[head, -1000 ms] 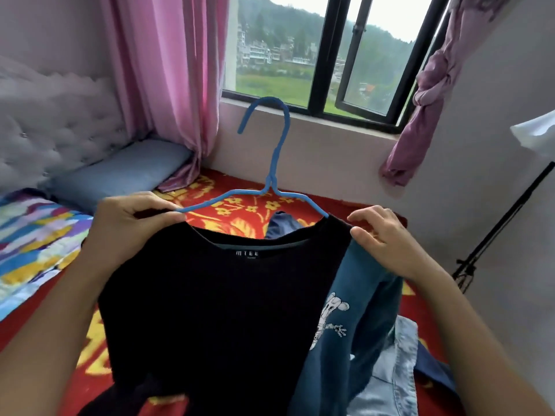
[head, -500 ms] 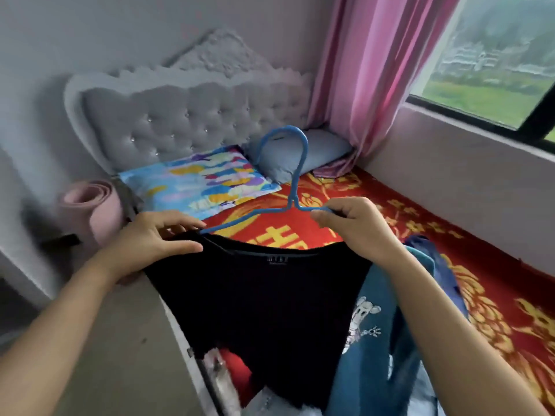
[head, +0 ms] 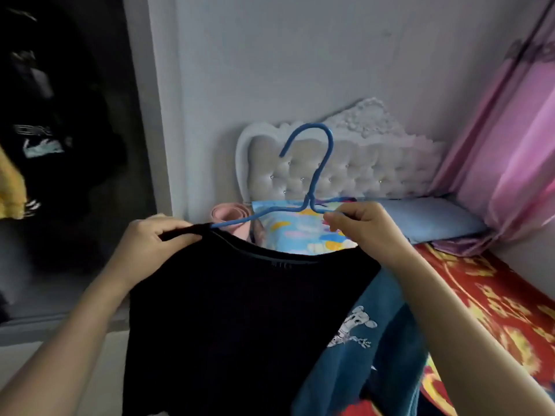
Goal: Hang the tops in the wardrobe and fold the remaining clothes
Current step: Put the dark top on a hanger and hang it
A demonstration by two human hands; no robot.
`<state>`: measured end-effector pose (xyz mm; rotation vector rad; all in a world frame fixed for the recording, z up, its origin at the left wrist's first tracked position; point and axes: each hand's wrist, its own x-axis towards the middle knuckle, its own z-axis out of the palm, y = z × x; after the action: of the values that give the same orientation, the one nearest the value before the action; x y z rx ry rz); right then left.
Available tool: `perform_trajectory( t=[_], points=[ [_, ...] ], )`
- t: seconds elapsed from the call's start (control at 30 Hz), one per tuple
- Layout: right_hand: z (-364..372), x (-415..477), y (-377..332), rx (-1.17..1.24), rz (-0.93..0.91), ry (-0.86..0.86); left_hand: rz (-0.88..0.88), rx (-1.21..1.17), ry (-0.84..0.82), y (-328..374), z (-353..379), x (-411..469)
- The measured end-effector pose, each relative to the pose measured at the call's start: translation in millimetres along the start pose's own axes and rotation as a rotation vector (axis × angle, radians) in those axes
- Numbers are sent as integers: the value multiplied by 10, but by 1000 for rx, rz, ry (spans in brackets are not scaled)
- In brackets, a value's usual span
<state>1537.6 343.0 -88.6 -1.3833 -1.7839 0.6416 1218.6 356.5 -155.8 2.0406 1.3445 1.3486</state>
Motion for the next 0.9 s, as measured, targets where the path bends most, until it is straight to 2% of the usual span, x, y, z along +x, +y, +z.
perform_trajectory(
  t=[0.07,0.17,0.4,0.6,0.77,0.9],
  points=[
    [348,229,-135,28,-26,-17,37,164,93,-198,-306,-26],
    [899,575,-320,52,-36,-76,-28,391,246,-546,-769,-169],
    [2080,1331,-671,159,-26,-223,-360,331,346,-1164,-1613,-691],
    [2872,1912,-740,367,238,-284,-505,356,482,-1557,-1993,-802],
    [3350,2514,-752,581,494,-383,-529,365,541,-1953,-2243,-586],
    [3736,3124,-840,733,546,-471,-500,407,565,-2278,-2439,-56]
  ],
)
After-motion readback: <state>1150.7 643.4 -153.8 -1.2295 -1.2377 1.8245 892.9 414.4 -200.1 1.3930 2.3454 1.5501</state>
